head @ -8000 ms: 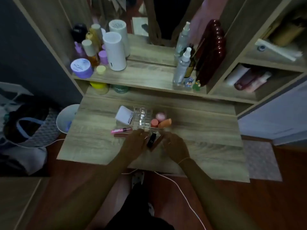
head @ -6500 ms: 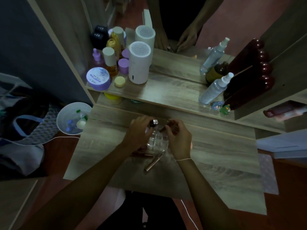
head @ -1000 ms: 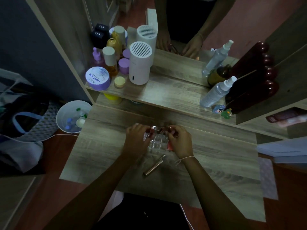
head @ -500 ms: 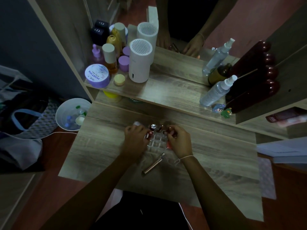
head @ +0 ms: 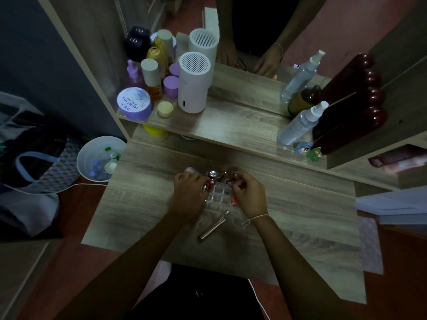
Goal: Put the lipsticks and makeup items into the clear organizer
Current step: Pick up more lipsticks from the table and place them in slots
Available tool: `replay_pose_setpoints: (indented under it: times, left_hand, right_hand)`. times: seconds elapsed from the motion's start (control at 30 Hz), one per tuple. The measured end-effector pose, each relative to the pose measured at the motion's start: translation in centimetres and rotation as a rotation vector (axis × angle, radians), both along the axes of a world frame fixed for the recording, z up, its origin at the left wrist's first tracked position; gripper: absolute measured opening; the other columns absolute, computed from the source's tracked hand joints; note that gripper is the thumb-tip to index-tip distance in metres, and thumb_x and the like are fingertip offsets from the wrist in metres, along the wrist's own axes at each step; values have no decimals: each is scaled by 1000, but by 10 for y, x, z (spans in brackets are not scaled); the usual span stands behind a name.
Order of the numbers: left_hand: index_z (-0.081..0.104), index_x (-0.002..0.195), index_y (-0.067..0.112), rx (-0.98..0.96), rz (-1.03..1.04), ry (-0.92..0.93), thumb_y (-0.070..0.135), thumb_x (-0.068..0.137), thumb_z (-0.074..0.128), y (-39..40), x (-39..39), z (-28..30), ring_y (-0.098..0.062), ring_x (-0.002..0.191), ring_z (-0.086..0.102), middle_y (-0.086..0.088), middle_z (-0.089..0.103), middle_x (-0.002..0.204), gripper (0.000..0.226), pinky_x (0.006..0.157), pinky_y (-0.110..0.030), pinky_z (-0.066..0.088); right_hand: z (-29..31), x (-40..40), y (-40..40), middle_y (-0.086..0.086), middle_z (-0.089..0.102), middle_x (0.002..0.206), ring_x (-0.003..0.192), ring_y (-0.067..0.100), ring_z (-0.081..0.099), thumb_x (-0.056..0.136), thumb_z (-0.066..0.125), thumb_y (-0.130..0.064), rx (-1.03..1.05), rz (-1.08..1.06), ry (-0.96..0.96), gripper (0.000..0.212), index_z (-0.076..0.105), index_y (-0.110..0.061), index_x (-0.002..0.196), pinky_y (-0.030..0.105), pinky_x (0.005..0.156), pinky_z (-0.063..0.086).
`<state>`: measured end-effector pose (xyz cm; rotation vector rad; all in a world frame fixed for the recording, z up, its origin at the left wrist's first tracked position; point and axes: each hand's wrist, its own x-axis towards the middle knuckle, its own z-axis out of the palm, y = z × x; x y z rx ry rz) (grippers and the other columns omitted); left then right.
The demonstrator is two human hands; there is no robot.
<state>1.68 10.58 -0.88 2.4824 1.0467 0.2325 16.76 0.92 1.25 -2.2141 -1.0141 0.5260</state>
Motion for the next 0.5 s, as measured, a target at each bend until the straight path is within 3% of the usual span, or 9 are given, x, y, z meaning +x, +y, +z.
replay_pose_setpoints:
  times: [0.07, 0.17, 0.2, 0.3, 0.43, 0.5]
  left_hand:
    - [65, 101, 20, 0, -1, -9, 25, 83, 65, 0, 0, -1, -28, 110, 52, -5, 67, 105, 18, 95, -47, 31]
    - [64, 101, 22, -9, 2, -17, 26, 84, 64, 0, -1, -3, -26, 110, 52, -4, 66, 106, 18, 96, -47, 31]
    - [64, 101, 22, -11, 4, -33, 27, 84, 65, 0, -1, -3, -26, 109, 53, -3, 67, 105, 18, 95, -46, 31]
    - [63, 101, 22, 5, 20, -107, 27, 83, 67, 0, -5, -4, -26, 100, 58, -3, 68, 99, 19, 90, -45, 35]
    - [61, 107, 19, 5, 72, -125, 30, 83, 61, -9, -19, -5, -28, 94, 62, -8, 70, 99, 27, 92, -50, 38]
    - [61, 112, 15, 23, 39, -83, 29, 83, 55, -16, -29, -8, -31, 99, 61, -11, 68, 104, 32, 95, -53, 37]
  right_hand:
    - [-1, 0, -2, -5, 68, 80, 74, 10, 62, 80, 70, -12, -1, -10, 9, 26, 67, -21, 104, 30, 77, 54]
    - [1, -3, -8, -8, 66, 87, 75, -2, 59, 82, 69, -16, 11, -35, 35, 29, 64, -23, 110, 6, 74, 46]
    - [2, -5, -11, -10, 65, 87, 76, -4, 58, 83, 69, -18, 22, -60, 50, 29, 63, -24, 110, 4, 71, 44]
    - [6, -13, -27, -9, 64, 85, 76, 2, 61, 86, 66, -28, 69, -141, 46, 18, 61, -25, 102, 16, 70, 49]
    - [-6, -36, -52, 4, 69, 84, 74, 17, 63, 90, 60, -24, -35, -144, 64, 9, 64, -16, 91, 38, 71, 56]
    - [-16, -50, -62, 7, 70, 79, 71, 20, 64, 90, 61, -21, -99, -108, 101, 8, 64, -13, 88, 39, 69, 54]
